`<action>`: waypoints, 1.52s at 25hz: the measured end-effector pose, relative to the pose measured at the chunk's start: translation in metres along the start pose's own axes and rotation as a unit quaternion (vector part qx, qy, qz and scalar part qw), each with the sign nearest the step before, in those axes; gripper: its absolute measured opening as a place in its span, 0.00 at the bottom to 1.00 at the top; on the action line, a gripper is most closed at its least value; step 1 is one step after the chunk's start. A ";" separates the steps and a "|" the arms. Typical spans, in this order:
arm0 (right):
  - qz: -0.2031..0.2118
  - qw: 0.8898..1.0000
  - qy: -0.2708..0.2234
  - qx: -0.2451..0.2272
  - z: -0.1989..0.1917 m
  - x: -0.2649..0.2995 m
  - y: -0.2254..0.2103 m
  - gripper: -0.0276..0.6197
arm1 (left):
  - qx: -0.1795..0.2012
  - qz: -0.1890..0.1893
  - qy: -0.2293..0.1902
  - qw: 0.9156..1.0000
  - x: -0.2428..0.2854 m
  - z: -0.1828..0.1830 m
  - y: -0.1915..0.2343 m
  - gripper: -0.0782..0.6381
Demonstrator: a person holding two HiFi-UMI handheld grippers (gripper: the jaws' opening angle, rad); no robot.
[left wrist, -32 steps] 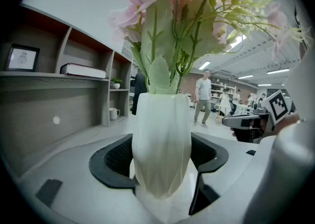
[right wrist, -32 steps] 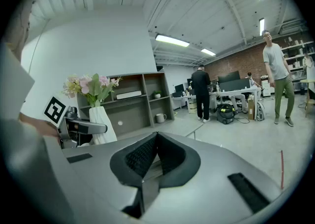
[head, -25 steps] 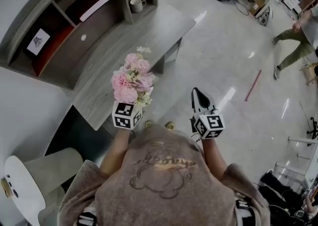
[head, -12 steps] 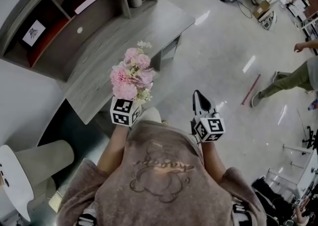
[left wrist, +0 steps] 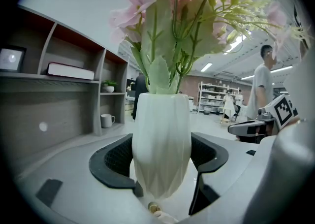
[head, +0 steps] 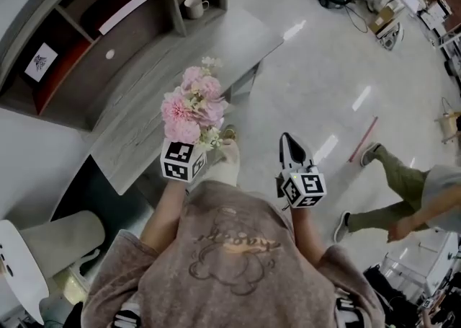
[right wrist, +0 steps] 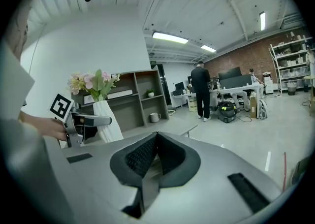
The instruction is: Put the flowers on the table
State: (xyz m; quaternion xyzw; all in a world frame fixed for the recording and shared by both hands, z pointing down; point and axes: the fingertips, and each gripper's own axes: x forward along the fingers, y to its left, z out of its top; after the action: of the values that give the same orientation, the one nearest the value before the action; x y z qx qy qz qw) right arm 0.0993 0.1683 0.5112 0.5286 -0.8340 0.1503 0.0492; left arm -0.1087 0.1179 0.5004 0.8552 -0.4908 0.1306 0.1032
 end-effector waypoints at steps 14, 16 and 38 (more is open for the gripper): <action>-0.011 1.000 0.013 -0.004 0.054 0.146 -0.077 0.02 | -0.005 -0.021 -0.002 1.000 0.157 0.061 0.078 0.60; -0.016 1.000 0.011 -0.002 0.066 0.165 -0.089 0.02 | -0.002 -0.027 0.002 1.000 0.179 0.072 0.089 0.60; -0.047 0.999 0.004 0.002 0.139 0.273 -0.170 0.02 | 0.010 -0.061 0.014 0.998 0.324 0.131 0.128 0.60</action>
State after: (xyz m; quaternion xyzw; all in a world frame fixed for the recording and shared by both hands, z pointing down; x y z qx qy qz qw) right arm 0.1430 -0.1772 0.4787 0.5664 -0.8080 0.1517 0.0579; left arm -0.0473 -0.2490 0.4875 0.8826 -0.4348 0.1413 0.1094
